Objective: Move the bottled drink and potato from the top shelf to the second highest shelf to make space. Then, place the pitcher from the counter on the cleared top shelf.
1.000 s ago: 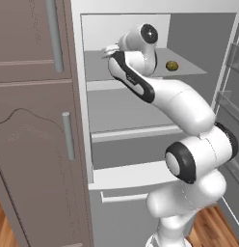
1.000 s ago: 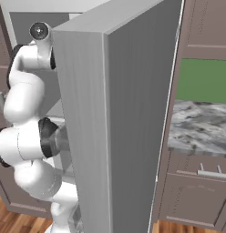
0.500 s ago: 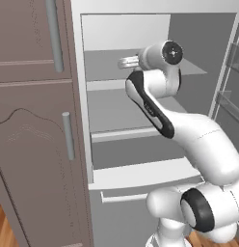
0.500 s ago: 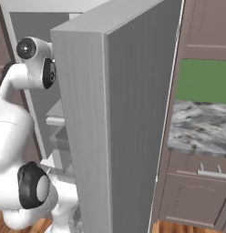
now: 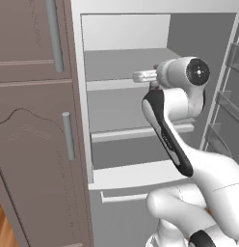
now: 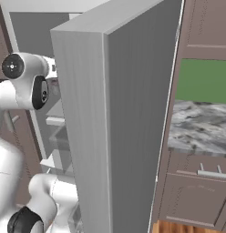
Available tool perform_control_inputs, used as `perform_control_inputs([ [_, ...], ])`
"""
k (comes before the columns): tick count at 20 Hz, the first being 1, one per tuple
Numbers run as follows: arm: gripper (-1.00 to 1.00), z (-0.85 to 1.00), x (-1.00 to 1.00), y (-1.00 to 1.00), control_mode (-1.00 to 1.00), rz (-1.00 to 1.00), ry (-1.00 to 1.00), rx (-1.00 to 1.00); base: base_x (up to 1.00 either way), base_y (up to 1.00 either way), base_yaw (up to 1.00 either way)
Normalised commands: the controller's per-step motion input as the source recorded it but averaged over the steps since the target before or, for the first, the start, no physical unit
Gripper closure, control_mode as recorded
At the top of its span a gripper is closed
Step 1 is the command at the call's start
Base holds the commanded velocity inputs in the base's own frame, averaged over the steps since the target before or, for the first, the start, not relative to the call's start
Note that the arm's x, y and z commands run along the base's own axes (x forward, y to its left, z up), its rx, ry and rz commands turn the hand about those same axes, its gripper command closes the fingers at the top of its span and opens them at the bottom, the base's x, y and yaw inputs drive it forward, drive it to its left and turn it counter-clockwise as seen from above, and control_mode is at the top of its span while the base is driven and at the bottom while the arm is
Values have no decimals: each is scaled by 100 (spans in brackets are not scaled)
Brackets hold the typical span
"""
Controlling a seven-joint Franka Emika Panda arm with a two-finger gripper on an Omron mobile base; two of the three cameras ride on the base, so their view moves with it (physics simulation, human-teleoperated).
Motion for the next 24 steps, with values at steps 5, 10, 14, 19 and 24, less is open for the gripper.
perform_control_inputs([
  [5, 100, -42, -26, 0, -100, 0, -3, 0, 0, 0, 0],
  [10, 100, -57, -4, 0, -100, 0, -7, -1, 0, 0, 0],
  [14, 100, -62, 0, 0, -100, 0, -9, -5, 0, 0, 0],
  [19, 100, -53, 1, 0, -100, 0, -11, -1, 0, 0, 0],
  [24, 100, -29, 16, 0, -100, 0, -6, 0, 0, 0, 0],
])
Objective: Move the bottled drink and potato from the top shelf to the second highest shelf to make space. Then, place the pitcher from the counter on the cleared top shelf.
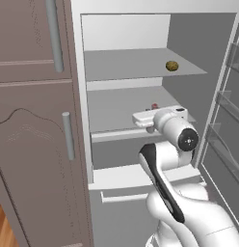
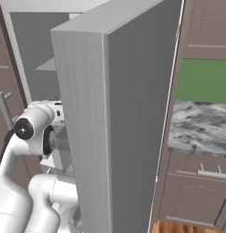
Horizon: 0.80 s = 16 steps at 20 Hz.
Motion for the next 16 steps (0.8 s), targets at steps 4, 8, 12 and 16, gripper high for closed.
perform_control_inputs([
  [4, 100, -15, 31, 0, -100, 0, 0, 0, 0, 0, 0],
  [8, 100, -3, 32, 0, -100, 0, 0, 0, 0, 0, 0],
  [12, 100, 0, 32, 0, -100, 0, 0, 0, 0, 0, 0],
  [16, 100, 0, 33, 0, -100, 0, 0, 0, 0, 0, 0],
])
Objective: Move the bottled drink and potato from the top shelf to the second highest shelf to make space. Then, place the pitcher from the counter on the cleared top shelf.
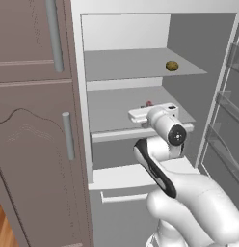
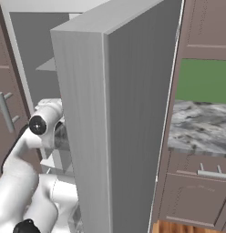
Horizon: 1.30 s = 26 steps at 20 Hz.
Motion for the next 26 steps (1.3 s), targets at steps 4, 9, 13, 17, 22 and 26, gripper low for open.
perform_control_inputs([
  [4, 100, 0, 33, 0, -100, 0, 0, 0, 0, 0, 0],
  [9, 100, -4, 39, 0, -100, 0, 0, 0, 0, 0, 0],
  [13, 100, -7, 45, 0, -100, 0, 0, 0, 0, 0, 0],
  [17, 100, -11, 45, 0, -100, 0, 0, 0, 0, 0, 0],
  [22, 100, -16, 42, 0, -100, 0, 0, 0, 0, 0, 0],
  [26, 100, -21, 37, 0, -100, 0, 0, 0, 0, 0, 0],
])
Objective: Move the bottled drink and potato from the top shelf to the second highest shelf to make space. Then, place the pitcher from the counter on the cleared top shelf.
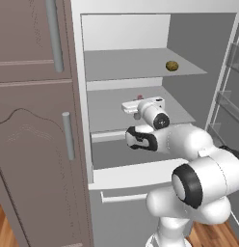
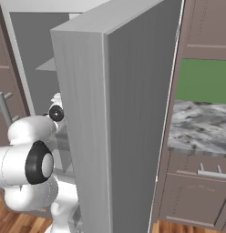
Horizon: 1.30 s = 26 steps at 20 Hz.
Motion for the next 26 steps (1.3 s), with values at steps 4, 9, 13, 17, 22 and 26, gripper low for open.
perform_control_inputs([
  [4, 100, -27, 34, 0, -100, 0, 0, 0, 0, 0, 0],
  [9, 100, -26, 36, 0, -100, 0, 0, 0, 0, 0, 0],
  [13, 100, -24, 36, 0, -100, 0, 0, 0, 0, 0, 0],
  [17, 100, -23, 35, 0, -100, 0, 0, 0, 0, 0, 0],
  [22, 100, -22, 36, 0, -100, 0, 0, 0, 0, 0, 0],
  [26, 100, -21, 33, 0, -100, 0, 0, 0, 0, 0, 0],
])
